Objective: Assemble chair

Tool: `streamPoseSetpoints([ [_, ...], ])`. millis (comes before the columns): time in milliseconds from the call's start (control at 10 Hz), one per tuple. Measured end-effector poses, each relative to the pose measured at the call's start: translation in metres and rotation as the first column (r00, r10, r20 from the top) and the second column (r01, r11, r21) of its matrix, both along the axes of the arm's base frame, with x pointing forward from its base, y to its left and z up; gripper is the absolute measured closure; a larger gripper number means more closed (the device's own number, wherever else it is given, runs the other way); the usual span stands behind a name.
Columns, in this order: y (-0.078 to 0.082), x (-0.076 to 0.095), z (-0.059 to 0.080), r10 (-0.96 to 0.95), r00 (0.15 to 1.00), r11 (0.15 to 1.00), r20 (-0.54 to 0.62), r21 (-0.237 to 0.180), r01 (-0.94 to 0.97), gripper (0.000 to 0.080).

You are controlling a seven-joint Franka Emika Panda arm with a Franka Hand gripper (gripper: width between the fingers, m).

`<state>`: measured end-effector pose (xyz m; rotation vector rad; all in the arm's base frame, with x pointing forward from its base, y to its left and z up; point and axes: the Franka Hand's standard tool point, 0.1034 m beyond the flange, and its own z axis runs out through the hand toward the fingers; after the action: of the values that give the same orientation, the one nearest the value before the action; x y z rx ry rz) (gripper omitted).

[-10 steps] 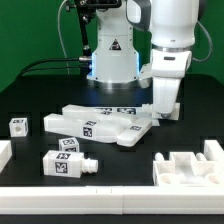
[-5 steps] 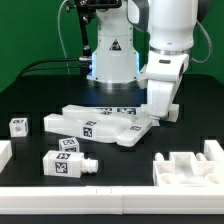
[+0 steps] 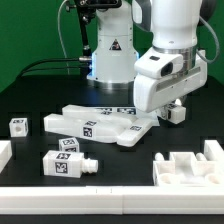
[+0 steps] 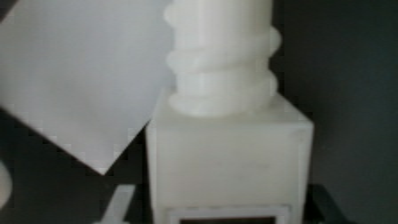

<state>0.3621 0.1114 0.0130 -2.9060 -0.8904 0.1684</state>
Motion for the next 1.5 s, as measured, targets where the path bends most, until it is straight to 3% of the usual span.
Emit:
streamPoseSetpoints([
  [400, 0.003, -0.002, 0.000, -0.307, 0.952, 0.951, -0.022, -0.038, 0.306, 0.0538],
  [700, 0.024, 0.001, -0.002, -0.654, 0.756, 0.756, -0.021, -0.072, 0.651, 0.0538],
  [1200, 0.025, -0.003, -0.007, -0.642, 0.766, 0.765, -0.016, -0.062, 0.641, 0.0538],
  [1300, 0.024, -0.004, -0.007, -0.638, 0.770, 0.769, -0.022, -0.066, 0.636, 0.0473],
  [1400, 0.024, -0.005, -0.007, -0.632, 0.774, 0.774, -0.043, -0.084, 0.628, 0.0285],
  [1500, 0.024, -0.004, -0.006, -0.630, 0.775, 0.776, -0.040, -0.080, 0.626, 0.0193],
])
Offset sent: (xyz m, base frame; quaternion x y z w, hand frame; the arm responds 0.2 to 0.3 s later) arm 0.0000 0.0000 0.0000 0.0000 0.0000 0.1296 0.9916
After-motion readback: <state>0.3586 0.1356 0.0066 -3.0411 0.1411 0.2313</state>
